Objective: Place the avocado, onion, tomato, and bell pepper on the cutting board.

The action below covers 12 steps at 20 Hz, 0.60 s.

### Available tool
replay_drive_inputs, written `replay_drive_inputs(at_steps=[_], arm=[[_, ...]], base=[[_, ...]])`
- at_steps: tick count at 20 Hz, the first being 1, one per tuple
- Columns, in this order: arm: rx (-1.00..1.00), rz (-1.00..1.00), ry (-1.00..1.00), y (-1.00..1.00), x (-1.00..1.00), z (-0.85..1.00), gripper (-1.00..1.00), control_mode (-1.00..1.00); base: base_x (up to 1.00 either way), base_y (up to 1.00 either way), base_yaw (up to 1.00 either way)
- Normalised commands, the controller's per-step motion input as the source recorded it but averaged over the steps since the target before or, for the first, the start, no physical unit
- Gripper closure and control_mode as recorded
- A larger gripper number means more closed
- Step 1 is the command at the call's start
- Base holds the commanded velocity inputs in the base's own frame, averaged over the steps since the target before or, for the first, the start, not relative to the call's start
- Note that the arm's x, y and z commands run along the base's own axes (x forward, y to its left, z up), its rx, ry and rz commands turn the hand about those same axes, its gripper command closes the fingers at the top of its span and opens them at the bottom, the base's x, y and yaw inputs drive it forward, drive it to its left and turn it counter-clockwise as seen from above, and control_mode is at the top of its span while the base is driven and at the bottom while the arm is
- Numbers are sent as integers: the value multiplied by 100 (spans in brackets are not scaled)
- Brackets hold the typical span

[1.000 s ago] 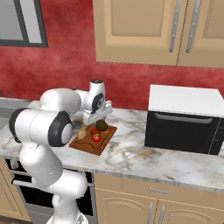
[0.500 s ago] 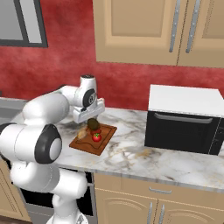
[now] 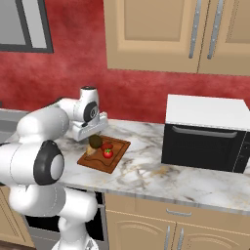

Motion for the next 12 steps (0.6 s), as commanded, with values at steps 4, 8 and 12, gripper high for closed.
replay_drive_inputs(at_steps=[4,8,12], arm=[[-6,0,0,0,0,-33,100,-100],[-1,0,1,2,0,-38,100,-100],[3,0,1,13,0,-40,100,-100]], base=[[0,0,0],[0,0,0],[0,0,0]])
